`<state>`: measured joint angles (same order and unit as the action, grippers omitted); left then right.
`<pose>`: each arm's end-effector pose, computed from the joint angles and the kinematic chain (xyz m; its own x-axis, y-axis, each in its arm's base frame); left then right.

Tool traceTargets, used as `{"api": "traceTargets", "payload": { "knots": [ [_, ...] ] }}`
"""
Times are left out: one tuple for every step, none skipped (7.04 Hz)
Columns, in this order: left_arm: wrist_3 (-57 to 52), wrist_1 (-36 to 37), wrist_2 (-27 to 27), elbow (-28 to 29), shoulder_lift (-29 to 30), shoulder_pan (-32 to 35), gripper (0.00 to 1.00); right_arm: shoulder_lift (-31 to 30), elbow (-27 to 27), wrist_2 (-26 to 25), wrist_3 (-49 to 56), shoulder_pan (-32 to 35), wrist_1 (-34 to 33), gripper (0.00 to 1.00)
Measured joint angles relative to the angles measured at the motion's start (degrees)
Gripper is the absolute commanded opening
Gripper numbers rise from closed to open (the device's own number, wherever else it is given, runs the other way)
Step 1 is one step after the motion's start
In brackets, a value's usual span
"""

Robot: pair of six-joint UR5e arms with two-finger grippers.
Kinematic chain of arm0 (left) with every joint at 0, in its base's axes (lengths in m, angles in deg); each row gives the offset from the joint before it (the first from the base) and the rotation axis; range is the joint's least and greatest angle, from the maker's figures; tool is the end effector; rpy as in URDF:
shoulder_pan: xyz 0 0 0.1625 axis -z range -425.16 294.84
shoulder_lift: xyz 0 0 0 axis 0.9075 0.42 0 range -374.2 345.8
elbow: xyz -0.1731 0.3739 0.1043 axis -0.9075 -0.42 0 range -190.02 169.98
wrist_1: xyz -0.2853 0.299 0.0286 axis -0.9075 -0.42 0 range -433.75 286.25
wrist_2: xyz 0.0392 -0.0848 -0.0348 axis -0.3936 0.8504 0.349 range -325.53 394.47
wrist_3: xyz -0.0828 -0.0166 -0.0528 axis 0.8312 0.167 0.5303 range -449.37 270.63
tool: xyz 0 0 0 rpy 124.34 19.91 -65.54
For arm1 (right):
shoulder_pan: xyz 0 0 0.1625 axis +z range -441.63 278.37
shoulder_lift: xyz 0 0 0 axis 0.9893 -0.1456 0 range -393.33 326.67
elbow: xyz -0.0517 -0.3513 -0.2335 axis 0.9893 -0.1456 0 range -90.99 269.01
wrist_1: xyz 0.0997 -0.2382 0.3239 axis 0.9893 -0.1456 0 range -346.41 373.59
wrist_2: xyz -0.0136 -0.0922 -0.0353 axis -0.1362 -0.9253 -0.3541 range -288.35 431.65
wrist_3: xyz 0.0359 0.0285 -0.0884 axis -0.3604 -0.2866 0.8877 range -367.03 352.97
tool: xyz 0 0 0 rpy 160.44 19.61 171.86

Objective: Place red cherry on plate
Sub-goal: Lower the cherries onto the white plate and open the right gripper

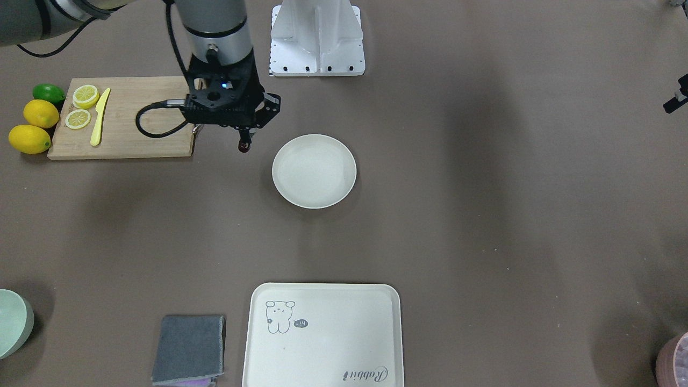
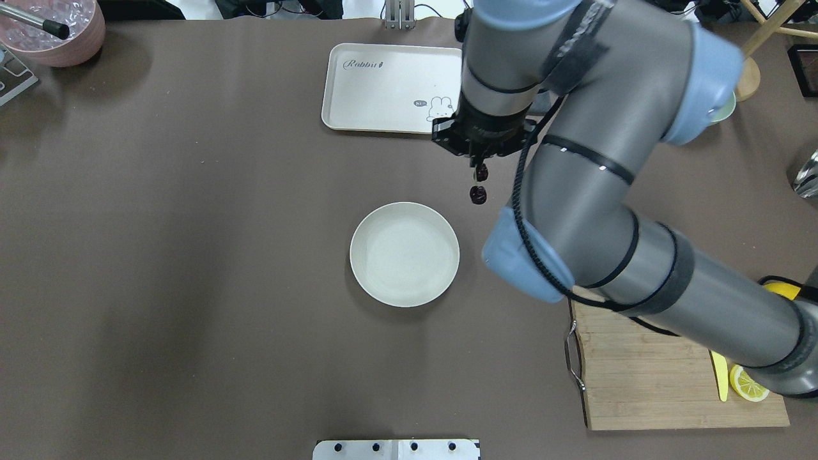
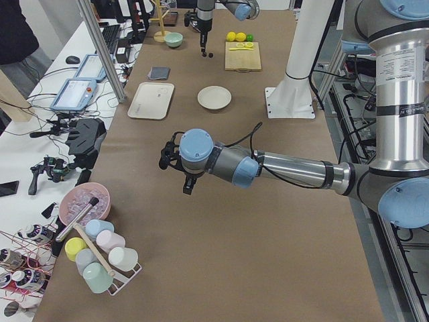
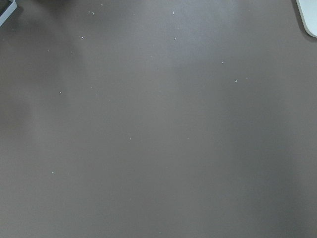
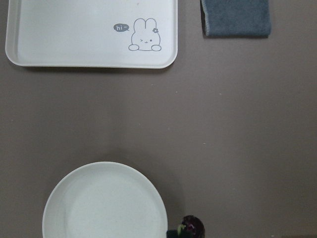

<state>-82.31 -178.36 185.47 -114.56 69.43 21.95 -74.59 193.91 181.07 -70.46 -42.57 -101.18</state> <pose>-0.0235 -0.4534 0.5351 0.4692 0.2466 -0.8480 0.0114 0.9584 0.2850 -0.4262 -0.4748 0.1019 0.7339 0.0523 0.6772 -0.1161 0.9920 0.0492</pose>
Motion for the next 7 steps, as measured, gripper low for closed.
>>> {"api": "traceTargets", "payload": {
  "knots": [
    [0.0, 0.0, 0.0, -0.1, -0.1, 0.1, 0.98, 1.2, -3.3, -3.1, -3.7, -3.3, 3.0, 0.00],
    [0.0, 0.0, 0.0, -0.1, -0.2, 0.1, 0.98, 2.8, -6.6, -5.5, -6.5, -5.7, 5.3, 0.00],
    [0.0, 0.0, 0.0, -0.2, -0.4, 0.2, 0.98, 4.1, -10.6, -7.7, -8.7, -7.8, 8.7, 0.00],
    [0.0, 0.0, 0.0, -0.2, -0.6, 0.3, 0.98, 4.6, -14.4, -9.9, -10.3, -9.8, 12.4, 0.00],
    [0.0, -0.1, -0.1, -0.2, -0.7, 0.3, 0.98, 4.7, -17.8, -12.1, -11.2, -11.6, 15.6, 0.00],
    [0.0, -0.1, -0.1, -0.1, -0.8, 0.4, 0.98, 4.6, -20.6, -13.6, -11.5, -12.9, 18.2, 0.00],
    [0.0, -0.1, -0.1, 0.0, -0.8, 0.4, 0.98, 4.4, -22.5, -14.7, -11.6, -13.9, 20.1, 0.00]
  ]
}}
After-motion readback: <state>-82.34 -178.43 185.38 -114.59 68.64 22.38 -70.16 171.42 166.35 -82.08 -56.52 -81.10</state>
